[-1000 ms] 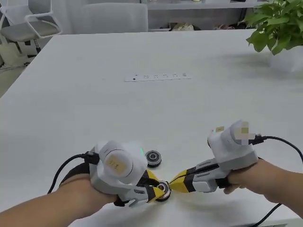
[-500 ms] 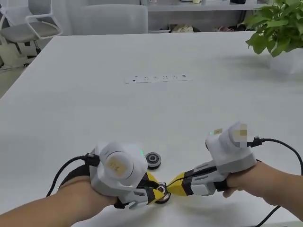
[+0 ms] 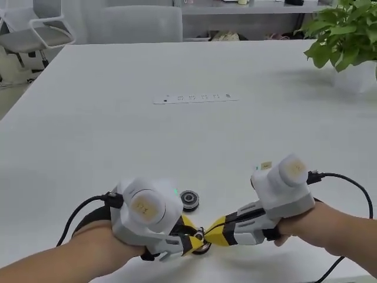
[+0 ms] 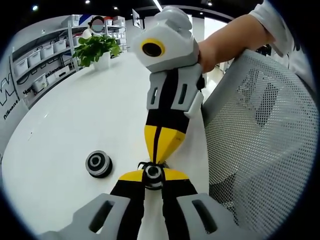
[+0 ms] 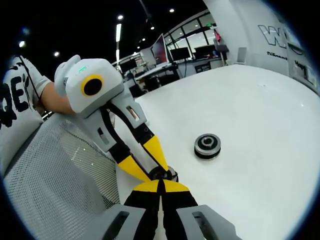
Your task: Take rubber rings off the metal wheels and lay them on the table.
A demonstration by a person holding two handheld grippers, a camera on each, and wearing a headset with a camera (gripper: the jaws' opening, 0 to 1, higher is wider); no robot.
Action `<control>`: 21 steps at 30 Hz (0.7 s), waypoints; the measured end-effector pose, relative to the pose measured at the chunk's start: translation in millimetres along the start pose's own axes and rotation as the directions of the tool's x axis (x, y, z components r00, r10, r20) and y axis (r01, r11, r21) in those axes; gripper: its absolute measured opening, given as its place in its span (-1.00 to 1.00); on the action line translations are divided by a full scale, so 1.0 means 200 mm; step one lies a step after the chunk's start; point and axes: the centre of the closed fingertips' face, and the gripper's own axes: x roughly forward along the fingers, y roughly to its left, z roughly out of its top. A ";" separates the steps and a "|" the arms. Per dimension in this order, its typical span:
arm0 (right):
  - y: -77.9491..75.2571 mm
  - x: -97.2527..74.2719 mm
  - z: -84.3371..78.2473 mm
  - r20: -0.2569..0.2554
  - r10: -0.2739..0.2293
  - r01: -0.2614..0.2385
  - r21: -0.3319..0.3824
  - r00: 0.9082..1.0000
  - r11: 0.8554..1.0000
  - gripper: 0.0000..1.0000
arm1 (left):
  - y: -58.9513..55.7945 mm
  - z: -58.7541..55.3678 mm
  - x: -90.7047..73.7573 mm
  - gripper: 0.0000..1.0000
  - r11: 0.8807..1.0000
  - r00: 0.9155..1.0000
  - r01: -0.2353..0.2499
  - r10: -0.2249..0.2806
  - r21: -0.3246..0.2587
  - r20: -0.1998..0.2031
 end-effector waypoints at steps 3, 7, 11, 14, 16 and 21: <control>0.00 0.00 0.00 -0.031 -0.009 0.008 -0.040 0.999 0.999 -1.00 | 0.00 0.00 0.00 -0.85 1.000 1.000 0.000 0.000 0.001 0.000; 0.00 0.01 0.00 -0.061 -0.023 0.018 -0.072 0.998 0.997 -1.00 | 0.00 0.00 0.00 -0.85 1.000 1.000 0.000 0.000 0.002 0.000; 0.01 0.00 0.00 -0.074 -0.047 0.039 -0.100 0.996 0.994 -1.00 | 0.00 0.00 0.00 -0.85 1.000 1.000 0.001 -0.001 0.003 0.000; 0.00 -0.01 0.00 -0.073 -0.054 0.047 -0.087 0.996 0.995 -1.00 | 0.00 0.00 0.00 -0.85 1.000 1.000 -0.001 0.001 0.003 -0.001; 0.00 -0.01 0.00 -0.079 -0.064 0.057 -0.089 0.995 0.994 -1.00 | 0.00 0.00 0.00 -0.85 1.000 1.000 -0.004 0.004 0.008 -0.001; 0.02 0.00 0.01 -0.089 -0.074 0.065 -0.106 0.993 0.992 -1.00 | 0.00 0.00 0.00 -0.86 1.000 1.000 -0.005 0.005 0.008 -0.001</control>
